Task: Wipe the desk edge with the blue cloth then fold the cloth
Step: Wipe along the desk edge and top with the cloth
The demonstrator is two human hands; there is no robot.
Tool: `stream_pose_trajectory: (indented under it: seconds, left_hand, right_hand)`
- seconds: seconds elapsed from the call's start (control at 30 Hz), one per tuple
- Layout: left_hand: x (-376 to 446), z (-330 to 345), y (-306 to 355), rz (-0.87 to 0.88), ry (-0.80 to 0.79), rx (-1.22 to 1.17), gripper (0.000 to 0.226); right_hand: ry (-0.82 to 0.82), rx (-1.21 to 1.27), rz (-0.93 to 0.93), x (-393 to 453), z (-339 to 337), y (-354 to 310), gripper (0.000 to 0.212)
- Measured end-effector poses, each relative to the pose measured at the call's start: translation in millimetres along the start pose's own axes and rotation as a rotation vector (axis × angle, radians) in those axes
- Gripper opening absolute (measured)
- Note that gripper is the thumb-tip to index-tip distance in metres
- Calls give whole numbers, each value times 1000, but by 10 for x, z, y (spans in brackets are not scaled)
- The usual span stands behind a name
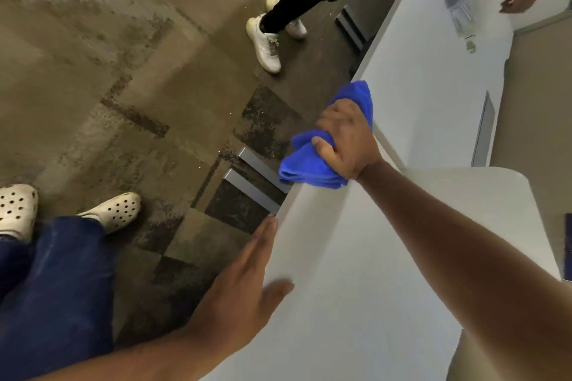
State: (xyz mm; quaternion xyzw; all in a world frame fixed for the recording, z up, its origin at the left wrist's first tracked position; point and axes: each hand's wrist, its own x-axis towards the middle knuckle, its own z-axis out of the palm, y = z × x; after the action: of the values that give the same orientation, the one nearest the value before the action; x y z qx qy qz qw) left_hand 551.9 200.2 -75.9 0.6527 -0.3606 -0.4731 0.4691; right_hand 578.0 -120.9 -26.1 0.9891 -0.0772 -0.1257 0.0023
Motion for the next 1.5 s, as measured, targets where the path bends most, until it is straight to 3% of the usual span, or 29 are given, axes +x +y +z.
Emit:
stream_pose_trajectory:
  seconds: [0.13, 0.27, 0.4, 0.6, 0.77, 0.93, 1.07, 1.23, 1.37, 1.5]
  left_hand:
    - [-2, 25, -46, 37, 39, -28, 97]
    - [-6, 71, -107, 27, 66, -3, 94]
    - [-26, 53, -98, 7, 32, 5, 93]
    - [-16, -62, 65, -72, -17, -32, 92]
    - [3, -77, 110, -91, -30, -11, 92]
    - [-3, -72, 102, -86, -43, 9, 91]
    - [2, -89, 123, -115, -42, -11, 91]
    - [12, -44, 87, -113, -13, 48, 93]
    - [15, -17, 50, -93, 19, 37, 94]
    - [-12, 44, -5, -34, 43, 78, 94]
  right_hand:
    - [-69, 35, -219, -395, 150, -317, 50]
    - [-65, -1, -338, -168, 127, -13, 51]
    - [94, 91, -70, 114, 67, 231, 31]
    - [385, 261, 579, 64, 253, -97, 33]
    - [345, 343, 640, -305, 389, -178, 49]
    - [371, 431, 1070, -405, 355, 125, 72]
    - [370, 305, 1177, -309, 386, -321, 84]
    - [254, 294, 1064, -751, 422, -1279, 89]
    - [180, 245, 1199, -499, 356, -1080, 95]
    - [208, 318, 1393, 81, 287, -756, 90]
